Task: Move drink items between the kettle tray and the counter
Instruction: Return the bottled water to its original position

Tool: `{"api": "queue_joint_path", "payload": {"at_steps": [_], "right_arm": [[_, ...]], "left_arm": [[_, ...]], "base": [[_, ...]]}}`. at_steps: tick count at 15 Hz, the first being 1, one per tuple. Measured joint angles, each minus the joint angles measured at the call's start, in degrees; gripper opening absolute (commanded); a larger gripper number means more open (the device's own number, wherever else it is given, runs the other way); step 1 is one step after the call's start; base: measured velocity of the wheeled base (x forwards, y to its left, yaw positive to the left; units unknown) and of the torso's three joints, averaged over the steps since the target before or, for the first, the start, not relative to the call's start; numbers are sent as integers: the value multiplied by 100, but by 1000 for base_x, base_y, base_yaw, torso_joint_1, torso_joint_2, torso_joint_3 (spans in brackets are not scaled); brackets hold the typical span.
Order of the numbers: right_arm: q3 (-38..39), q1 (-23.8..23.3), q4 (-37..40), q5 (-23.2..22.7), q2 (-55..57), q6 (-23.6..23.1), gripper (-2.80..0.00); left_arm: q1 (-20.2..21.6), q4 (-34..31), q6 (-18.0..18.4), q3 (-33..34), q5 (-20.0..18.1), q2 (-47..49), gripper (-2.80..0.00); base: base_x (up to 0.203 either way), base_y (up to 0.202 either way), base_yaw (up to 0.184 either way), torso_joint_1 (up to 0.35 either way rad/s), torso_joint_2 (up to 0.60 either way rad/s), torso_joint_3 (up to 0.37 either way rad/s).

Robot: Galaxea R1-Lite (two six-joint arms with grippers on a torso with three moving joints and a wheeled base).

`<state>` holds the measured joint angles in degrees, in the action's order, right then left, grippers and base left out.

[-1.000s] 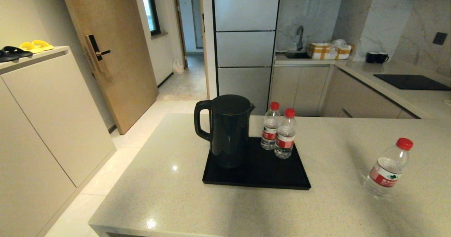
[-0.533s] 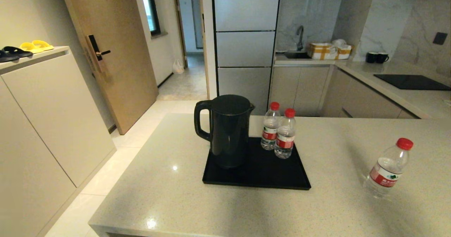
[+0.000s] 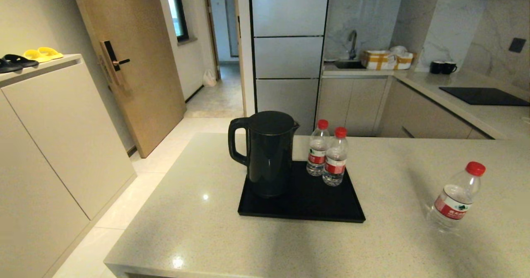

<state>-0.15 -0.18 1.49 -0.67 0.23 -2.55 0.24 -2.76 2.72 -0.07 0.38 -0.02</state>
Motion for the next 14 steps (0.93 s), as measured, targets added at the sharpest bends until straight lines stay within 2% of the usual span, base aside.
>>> {"api": "queue_joint_path", "payload": {"at_steps": [3,5,8,10,12,13,14], "right_arm": [[-108,0,197,-20,78,-179,-280],[-589,0,206,-32,412,-53,-280],[-2344,12,297,-64,1592,779,-280],[-3235,47,768,-270,2538,1299,-280],[-3574,93,1270,-796,3244,1628,-280],[-3582,93,1427,-925,3471,1726,-280],[-3604,43,1443,-794,3684,1804,-280]], "left_arm": [[0,-2,0,0,-2,0,-280],[0,1,0,0,-2,0,-280],[0,1,0,0,0,0,-280],[0,0,0,0,0,0,-280],[0,-2,-2,0,0,0,-280],[0,0,-1,0,2,0,-280],[0,0,-2,-2,0,0,-280]], "base": [[0,0,0,0,0,0],[0,0,0,0,0,0],[0,0,0,0,0,0],[0,0,0,0,0,0],[0,0,0,0,0,0],[0,0,0,0,0,0],[0,0,0,0,0,0]]}}
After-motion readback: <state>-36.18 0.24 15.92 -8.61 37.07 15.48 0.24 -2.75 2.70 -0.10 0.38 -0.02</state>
